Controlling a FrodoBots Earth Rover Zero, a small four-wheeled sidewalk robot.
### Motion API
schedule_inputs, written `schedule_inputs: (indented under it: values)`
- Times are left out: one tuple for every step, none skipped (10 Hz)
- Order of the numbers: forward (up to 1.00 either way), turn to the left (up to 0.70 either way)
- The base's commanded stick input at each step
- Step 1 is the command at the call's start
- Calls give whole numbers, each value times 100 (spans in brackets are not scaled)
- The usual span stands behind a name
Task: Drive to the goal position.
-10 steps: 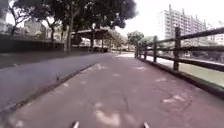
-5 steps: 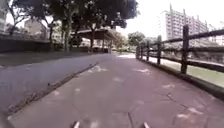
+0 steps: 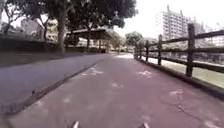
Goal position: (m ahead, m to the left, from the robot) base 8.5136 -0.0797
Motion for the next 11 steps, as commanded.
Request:
schedule_inputs:
  values:
    - [70, 0]
    - [70, 0]
    - [70, 0]
    - [70, 0]
    - [70, -4]
    - [70, -15]
    - [70, -26]
    - [70, -4]
    - [70, -2]
    - [70, 0]
    - [70, 0]
